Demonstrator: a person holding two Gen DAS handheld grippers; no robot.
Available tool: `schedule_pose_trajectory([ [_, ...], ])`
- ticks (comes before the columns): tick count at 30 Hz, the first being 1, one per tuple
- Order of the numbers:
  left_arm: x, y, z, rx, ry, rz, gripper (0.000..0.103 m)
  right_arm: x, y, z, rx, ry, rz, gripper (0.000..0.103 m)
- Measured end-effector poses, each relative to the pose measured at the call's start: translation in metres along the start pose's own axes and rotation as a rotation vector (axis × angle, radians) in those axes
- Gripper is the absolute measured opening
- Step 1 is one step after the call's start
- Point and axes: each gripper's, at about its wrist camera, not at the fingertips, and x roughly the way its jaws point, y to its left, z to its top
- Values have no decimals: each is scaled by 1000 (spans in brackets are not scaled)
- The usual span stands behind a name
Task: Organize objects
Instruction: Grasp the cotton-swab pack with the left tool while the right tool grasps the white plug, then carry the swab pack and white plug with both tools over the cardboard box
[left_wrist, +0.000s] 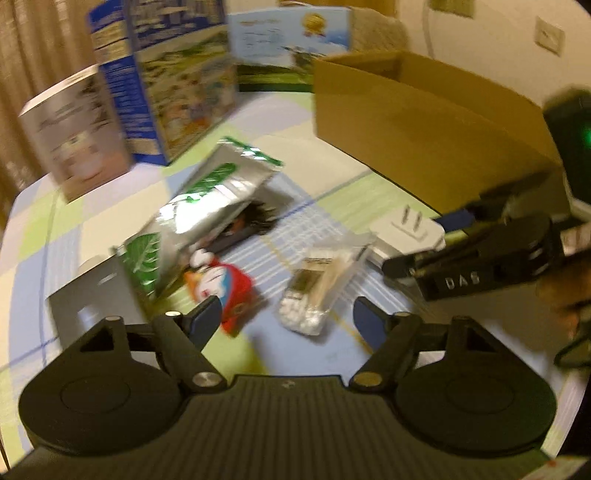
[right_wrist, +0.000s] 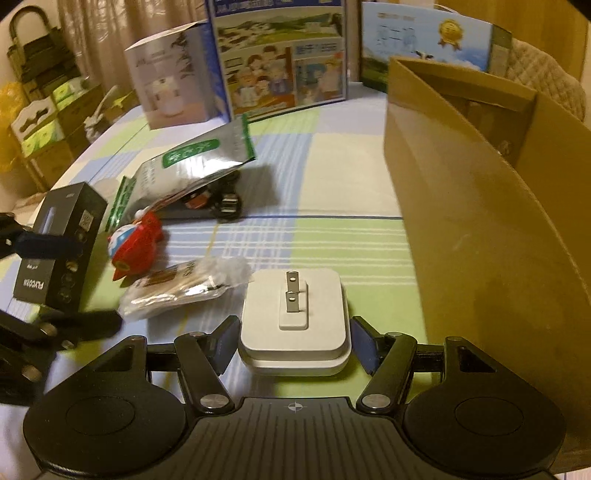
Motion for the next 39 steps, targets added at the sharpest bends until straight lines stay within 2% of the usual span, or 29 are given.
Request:
schedule_pose_trajectory([
  [4,23,-9,4,61,33,-44,72,0,-5,1,25,0,5,61],
  [7,39,-16,6,103,54,-45,65,2,-7,1,37,1,11,61],
  [11,55,-18,9,128,74,-39,41,4,-9,1,51,2,16,61],
  [13,59,-19,10,124,87,-32,35,5,-9,0,56,4,18,61],
  [15,59,-17,10,92,103,-20,20,5,-9,0,61,6,19,61],
  [20,44,1,2,-152,129,-15,18,3,-7,-2,61,3,34,61],
  [23,29,3,-7,-258,125,-2,18,0,-3,-4,49,1,46,61],
  [28,3,-3,-18,-372,114,16,18,-11,6,-8,20,-19,62,61],
  [31,-13,-10,-19,-408,101,15,18,-25,9,-15,14,-35,65,61],
  [32,-18,-13,-20,-453,93,41,18,-31,10,-18,13,-40,65,61],
  [39,-58,-31,-16,-508,45,34,18,-86,12,-32,12,-82,59,61],
])
